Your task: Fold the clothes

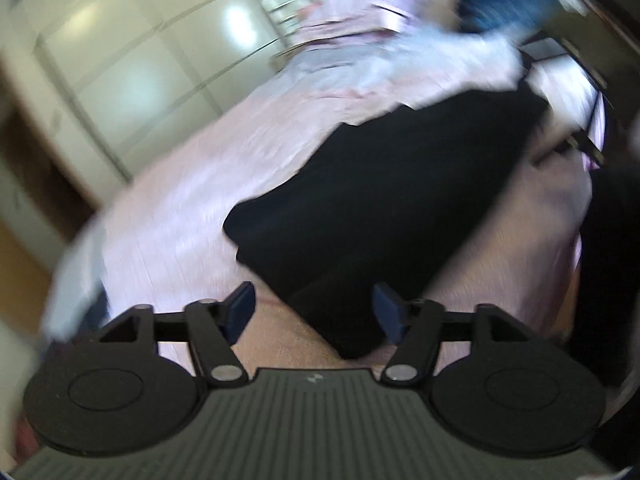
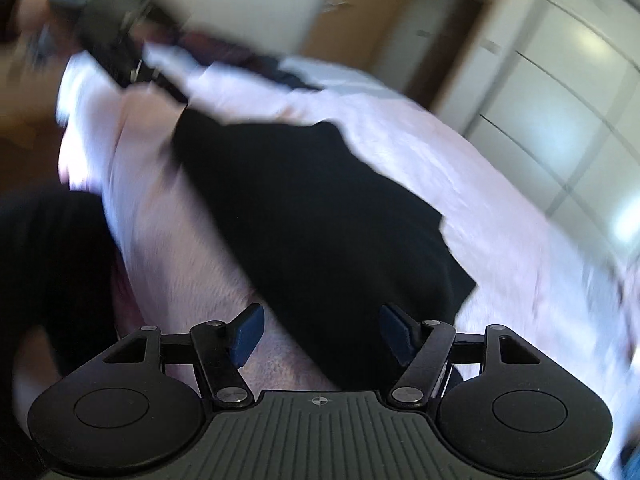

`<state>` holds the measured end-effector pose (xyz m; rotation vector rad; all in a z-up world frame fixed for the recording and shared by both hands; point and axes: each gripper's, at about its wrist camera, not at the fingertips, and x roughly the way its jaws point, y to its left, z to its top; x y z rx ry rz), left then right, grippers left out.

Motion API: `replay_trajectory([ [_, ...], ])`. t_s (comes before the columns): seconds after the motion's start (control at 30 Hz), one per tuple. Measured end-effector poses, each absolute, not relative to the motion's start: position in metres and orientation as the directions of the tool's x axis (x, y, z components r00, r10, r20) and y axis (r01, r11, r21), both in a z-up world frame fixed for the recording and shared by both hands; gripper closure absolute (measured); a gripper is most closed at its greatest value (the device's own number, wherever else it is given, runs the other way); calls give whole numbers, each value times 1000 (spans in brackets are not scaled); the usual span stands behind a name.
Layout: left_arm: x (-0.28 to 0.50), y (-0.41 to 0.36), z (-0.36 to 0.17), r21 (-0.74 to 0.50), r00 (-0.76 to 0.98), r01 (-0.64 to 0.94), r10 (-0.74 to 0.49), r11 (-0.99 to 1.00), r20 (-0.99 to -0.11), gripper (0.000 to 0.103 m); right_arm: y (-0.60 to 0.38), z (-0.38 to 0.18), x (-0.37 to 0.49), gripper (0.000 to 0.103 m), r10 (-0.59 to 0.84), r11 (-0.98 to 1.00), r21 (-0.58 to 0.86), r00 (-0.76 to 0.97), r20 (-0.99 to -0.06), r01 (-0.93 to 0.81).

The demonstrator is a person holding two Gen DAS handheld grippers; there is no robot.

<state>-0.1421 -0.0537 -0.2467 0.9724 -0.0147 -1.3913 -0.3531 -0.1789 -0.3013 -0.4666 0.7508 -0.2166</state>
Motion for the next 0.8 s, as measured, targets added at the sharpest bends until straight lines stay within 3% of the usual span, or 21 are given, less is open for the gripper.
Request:
replay_trajectory([
  [0.17,-174,-64,-292,760,295,614,-831,-214,-472,32,-178,-338,-322,36,-426,734,-663,658,-621,-151],
  [0.2,-178,-68,-300,790,308,570,-833,-226,-460,31,-180,-343,-316,39,-430,713,-677,650,-627,-181],
  [0.23,-181,-72,-307,818,320,526,-836,-233,-445,30,-186,-339,-313,62,-423,722,-666,644,-638,-186],
  [0.37,-189,-90,-327,897,365,361,-847,-254,-386,19,-200,-310,-312,70,-395,751,-632,639,-660,-188],
  [0.43,-188,-100,-335,917,388,305,-845,-258,-367,20,-202,-299,-318,71,-388,761,-624,649,-654,-174],
  [0.47,-187,-104,-340,923,404,282,-840,-261,-361,26,-203,-295,-321,71,-388,768,-620,654,-649,-159],
  [0.57,-179,-113,-340,901,422,314,-806,-299,-414,47,-205,-291,-330,71,-373,811,-576,669,-643,-101],
  [0.7,-166,-114,-320,833,374,436,-774,-340,-511,61,-193,-286,-336,64,-363,833,-549,679,-638,-69],
  [0.77,-158,-117,-305,792,345,500,-759,-350,-553,65,-183,-280,-332,49,-352,838,-542,699,-622,-60],
  [0.8,-154,-120,-297,777,333,521,-755,-352,-565,65,-177,-275,-333,37,-346,837,-546,726,-594,-47],
])
